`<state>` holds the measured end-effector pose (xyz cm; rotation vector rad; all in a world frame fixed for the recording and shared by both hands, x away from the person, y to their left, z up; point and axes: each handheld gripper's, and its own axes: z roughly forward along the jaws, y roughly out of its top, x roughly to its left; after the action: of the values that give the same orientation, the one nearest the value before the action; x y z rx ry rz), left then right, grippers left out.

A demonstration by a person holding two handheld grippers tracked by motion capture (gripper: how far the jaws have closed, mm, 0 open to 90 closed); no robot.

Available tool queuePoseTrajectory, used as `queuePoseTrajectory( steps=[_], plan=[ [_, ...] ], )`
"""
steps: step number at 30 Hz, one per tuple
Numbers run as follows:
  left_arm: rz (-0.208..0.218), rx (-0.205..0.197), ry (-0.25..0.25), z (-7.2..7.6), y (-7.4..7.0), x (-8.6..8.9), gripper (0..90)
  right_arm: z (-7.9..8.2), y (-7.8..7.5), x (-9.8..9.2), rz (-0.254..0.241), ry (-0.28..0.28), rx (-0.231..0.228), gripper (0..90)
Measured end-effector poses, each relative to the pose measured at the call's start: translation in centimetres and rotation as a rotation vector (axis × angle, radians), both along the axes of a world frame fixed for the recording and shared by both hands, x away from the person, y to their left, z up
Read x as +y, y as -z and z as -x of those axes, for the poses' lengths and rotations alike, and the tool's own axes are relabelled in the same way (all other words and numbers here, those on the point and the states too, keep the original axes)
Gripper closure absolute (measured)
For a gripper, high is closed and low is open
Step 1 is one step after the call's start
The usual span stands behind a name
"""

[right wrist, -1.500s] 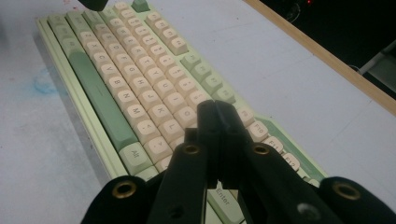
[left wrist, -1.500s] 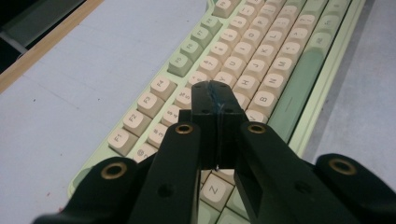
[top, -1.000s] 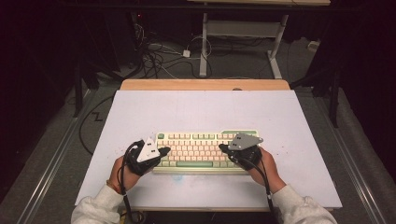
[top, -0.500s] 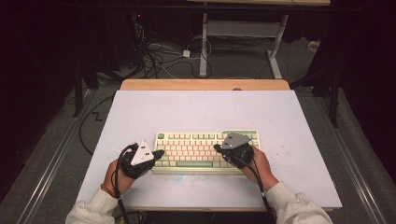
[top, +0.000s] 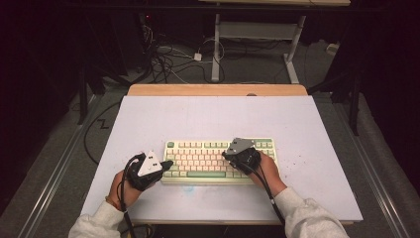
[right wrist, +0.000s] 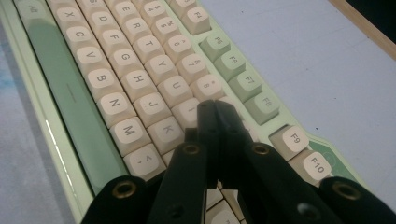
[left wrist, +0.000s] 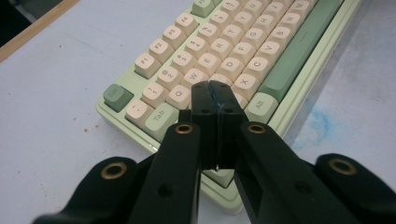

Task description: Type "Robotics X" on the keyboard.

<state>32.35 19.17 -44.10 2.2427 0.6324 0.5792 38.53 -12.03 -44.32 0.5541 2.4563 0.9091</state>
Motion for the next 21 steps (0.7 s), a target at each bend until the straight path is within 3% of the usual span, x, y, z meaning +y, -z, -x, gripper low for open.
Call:
queuePoseTrajectory(
  steps=[21],
  plan=[
    [-0.008, 0.011, 0.013, -0.12, 0.26, -0.29, 87.6, -0.68, 0.59, 0.57, 0.032, 0.006, 0.024, 90.0]
  ],
)
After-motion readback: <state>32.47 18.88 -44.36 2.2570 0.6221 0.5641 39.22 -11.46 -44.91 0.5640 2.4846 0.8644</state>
